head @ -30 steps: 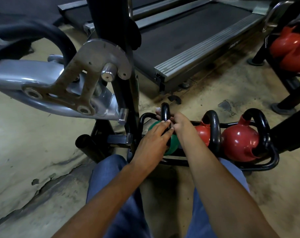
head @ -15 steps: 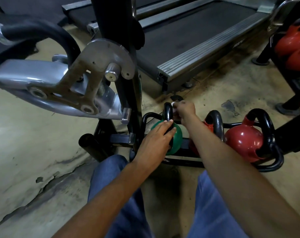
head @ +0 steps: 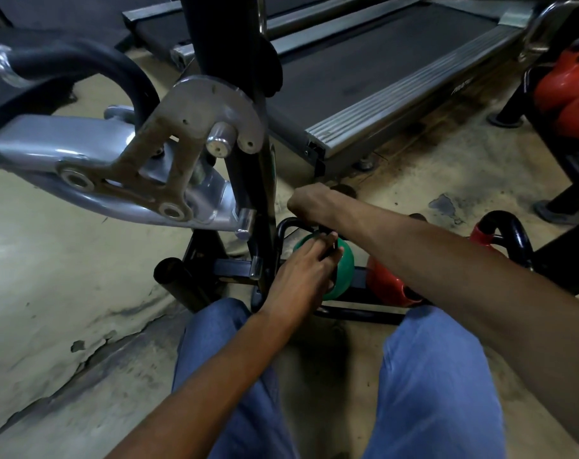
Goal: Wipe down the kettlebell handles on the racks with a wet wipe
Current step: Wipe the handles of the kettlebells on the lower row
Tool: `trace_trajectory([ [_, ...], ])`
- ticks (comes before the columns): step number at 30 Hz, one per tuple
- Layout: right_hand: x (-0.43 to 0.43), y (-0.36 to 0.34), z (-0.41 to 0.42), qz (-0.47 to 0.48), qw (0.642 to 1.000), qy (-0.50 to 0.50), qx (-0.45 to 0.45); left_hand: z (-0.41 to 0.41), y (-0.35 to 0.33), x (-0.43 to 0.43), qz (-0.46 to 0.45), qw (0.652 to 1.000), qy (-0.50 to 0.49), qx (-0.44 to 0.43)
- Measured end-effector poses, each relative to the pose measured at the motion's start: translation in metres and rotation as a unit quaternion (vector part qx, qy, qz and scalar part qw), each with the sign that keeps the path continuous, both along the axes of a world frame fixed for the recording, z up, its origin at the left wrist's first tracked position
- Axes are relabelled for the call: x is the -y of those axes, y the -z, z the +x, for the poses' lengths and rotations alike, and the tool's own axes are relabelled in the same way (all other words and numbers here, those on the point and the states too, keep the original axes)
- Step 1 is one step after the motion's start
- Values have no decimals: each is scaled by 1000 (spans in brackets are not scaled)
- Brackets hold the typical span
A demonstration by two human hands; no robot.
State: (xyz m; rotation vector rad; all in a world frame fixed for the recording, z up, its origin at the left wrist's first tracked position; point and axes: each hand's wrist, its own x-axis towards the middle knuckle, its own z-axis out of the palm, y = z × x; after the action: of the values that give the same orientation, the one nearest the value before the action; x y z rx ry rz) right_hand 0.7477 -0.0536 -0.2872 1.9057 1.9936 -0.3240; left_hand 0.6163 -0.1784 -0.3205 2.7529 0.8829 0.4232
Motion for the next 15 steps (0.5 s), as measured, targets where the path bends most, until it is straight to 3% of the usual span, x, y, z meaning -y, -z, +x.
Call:
trace_trajectory([
  [4,-3,2,3,54,998,24,-6,-1,-1,3,0,1000,2,5],
  [7,-3,0,22,106,982,140,-73,-2,1,2,-3,1000,-2,3],
  [11,2,8,51,132,909,309,-247,-2,0,4,-4,1000,-14,6],
  [15,36,15,47,245,867,344,-265,-2,1,6,0,1000,-19,6],
])
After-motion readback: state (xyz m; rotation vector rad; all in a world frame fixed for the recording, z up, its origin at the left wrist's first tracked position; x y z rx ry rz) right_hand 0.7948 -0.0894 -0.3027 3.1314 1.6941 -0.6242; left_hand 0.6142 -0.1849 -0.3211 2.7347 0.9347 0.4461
